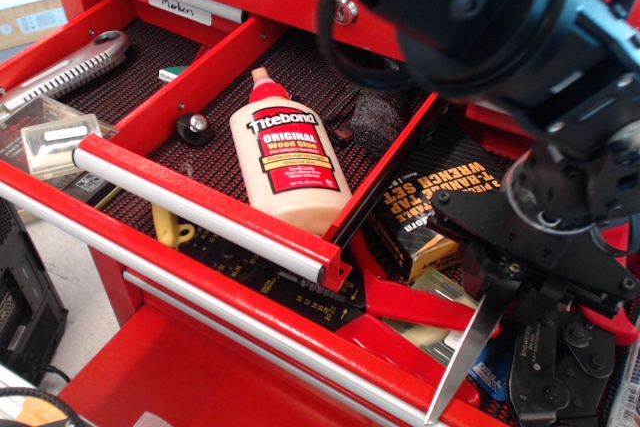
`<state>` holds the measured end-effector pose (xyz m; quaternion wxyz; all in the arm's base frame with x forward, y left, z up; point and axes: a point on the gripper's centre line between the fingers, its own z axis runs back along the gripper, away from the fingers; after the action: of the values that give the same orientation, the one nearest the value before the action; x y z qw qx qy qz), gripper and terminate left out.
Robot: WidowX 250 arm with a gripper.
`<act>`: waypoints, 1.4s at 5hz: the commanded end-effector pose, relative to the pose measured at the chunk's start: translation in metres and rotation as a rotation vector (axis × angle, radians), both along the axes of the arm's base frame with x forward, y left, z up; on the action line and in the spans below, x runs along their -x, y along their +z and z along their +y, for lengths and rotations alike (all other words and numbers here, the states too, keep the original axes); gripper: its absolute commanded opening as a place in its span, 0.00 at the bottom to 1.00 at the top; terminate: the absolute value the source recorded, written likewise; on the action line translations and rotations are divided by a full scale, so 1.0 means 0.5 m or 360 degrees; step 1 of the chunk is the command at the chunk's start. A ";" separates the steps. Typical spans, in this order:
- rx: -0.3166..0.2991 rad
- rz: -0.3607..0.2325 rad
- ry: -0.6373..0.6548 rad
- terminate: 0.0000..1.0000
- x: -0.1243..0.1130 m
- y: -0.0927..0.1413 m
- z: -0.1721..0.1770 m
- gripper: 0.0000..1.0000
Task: Pick up scissors and put into drawer
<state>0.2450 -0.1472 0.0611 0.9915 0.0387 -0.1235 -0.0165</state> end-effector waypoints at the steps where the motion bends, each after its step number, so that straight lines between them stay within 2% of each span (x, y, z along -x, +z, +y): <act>1: -0.0153 0.0156 -0.0082 0.00 -0.004 0.057 -0.016 0.00; 2: -0.0269 0.0268 -0.0139 0.00 0.023 0.099 -0.003 0.00; 3: -0.0346 0.0322 -0.0165 0.00 0.048 0.134 0.029 0.00; 4: -0.0481 0.0263 -0.0034 0.00 0.074 0.158 0.085 0.00; 5: -0.0526 0.0221 -0.0028 0.00 0.071 0.189 0.154 0.00; 6: -0.0606 0.0181 -0.0155 0.00 0.059 0.203 0.232 0.00; 7: -0.0634 0.0152 -0.0261 0.00 0.041 0.211 0.285 0.00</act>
<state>0.2253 0.0029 0.1551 0.9650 0.2208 -0.0628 -0.1268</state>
